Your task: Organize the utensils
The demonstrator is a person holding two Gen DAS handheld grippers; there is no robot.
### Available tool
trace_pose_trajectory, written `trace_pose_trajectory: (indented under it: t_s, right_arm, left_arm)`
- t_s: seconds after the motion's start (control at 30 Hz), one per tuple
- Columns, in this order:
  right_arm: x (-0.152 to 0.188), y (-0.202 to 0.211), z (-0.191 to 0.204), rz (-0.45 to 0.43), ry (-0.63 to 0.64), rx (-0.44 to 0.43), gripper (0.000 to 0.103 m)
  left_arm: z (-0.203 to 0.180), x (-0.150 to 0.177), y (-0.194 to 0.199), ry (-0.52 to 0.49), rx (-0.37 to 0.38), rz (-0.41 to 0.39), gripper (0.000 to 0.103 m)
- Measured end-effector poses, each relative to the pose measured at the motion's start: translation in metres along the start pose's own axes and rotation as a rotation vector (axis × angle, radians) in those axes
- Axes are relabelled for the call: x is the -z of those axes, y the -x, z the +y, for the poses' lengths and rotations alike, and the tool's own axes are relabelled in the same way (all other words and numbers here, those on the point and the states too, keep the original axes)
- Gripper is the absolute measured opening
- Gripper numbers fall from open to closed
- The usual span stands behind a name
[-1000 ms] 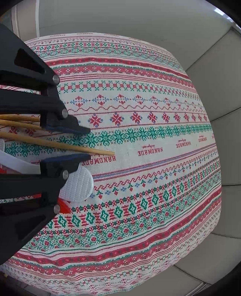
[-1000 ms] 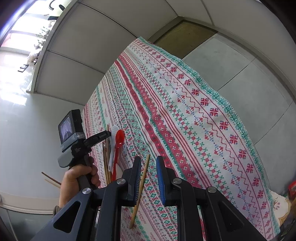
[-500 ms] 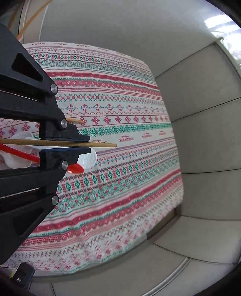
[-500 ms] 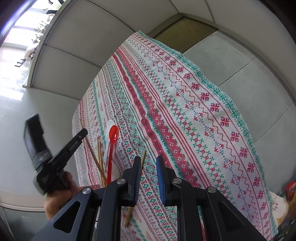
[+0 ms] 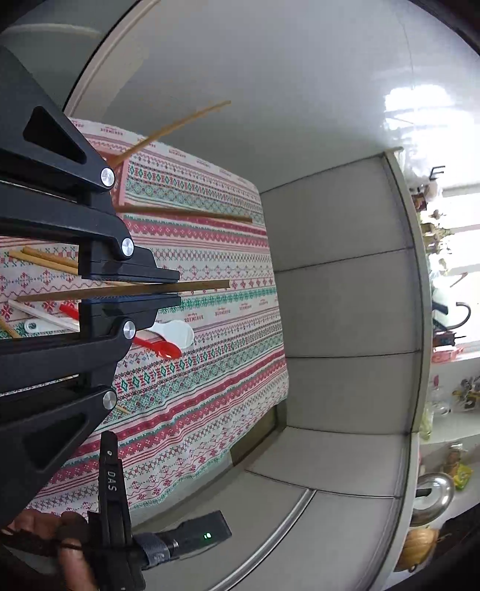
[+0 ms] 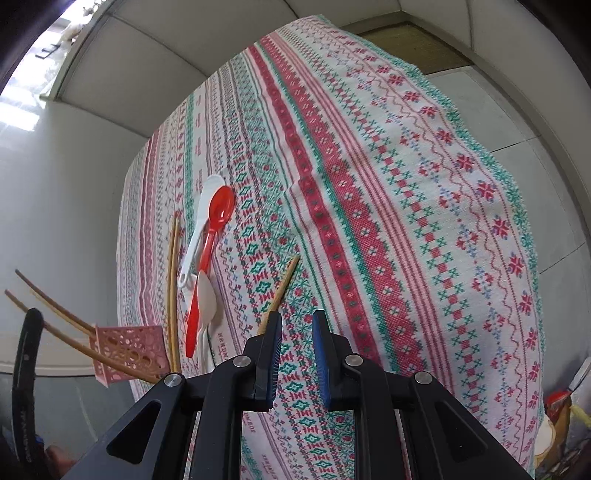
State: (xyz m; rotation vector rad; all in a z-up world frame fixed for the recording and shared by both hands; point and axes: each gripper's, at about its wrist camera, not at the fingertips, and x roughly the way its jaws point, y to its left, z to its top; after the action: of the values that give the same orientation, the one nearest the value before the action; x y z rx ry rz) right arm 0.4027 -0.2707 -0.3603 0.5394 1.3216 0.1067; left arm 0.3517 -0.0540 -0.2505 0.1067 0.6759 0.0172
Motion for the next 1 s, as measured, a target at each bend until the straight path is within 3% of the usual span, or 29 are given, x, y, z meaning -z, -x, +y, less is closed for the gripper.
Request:
trace_pose_trajectory:
  t_s: [0.2,0.5,0.83,1.0]
  right_arm:
    - [0.005,-0.029,0.025,0.061,0.071,0.021,0.018]
    - [0.002,-0.062,0.042,0.079,0.059,0.081,0.016]
    - [0.004,-0.078,0.076,0.015,0.131,0.180,0.009]
    - [0.005,-0.061,0.078,-0.018,0.121,0.142,0.002]
  left_arm:
    - [0.019,0.010,0.020,0.020,-0.013,-0.007,0.007]
    - [0.032,0.023,0.023,-0.008,-0.066,-0.040,0.009]
    - [0.033,0.034,0.035,-0.034,-0.064,-0.064,0.010]
    - [0.039,0.035,0.037,-0.025,-0.046,-0.056,0.010]
